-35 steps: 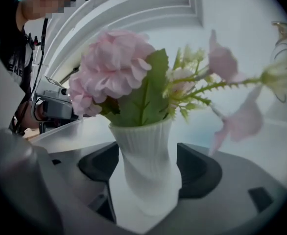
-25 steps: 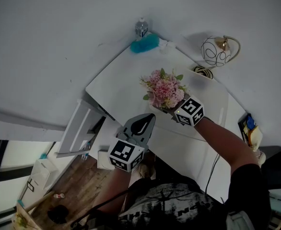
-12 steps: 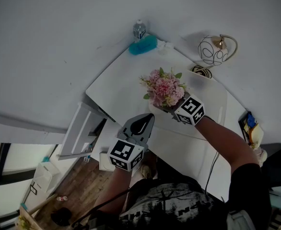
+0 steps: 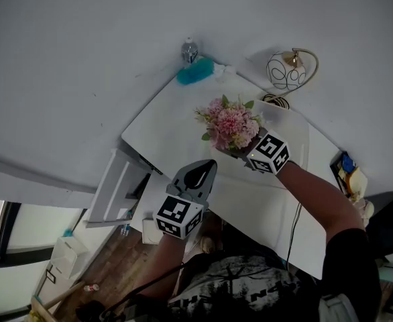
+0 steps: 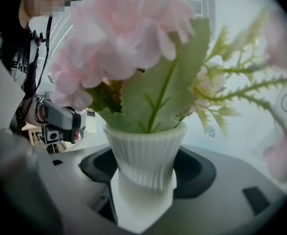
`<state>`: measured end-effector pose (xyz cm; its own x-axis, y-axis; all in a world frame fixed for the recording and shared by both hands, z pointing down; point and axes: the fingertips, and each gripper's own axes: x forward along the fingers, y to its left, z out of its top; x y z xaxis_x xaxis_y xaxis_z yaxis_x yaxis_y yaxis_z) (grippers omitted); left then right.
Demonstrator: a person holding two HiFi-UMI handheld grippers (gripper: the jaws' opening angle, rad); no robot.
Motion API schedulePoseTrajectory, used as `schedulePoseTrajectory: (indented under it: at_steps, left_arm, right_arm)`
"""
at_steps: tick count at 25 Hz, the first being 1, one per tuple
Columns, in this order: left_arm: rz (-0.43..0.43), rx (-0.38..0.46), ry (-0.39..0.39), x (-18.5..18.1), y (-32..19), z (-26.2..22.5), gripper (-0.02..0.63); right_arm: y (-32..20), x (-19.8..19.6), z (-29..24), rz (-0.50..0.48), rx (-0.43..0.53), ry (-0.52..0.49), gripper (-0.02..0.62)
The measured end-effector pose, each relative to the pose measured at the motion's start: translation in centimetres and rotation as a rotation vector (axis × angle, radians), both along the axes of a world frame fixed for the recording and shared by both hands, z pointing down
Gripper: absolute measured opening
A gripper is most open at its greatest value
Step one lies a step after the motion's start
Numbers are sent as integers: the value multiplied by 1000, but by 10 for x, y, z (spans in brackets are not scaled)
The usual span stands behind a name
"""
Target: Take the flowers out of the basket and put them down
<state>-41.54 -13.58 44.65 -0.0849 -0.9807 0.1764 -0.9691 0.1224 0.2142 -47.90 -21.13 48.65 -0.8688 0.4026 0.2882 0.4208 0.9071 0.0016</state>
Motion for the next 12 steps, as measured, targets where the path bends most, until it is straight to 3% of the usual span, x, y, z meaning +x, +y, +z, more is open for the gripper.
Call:
schedulePoseTrajectory:
  at_steps: [12]
  left_arm:
    - [69, 16, -70, 34, 12, -30, 14]
  right_arm:
    - [-7, 44, -86, 109, 36, -65, 334]
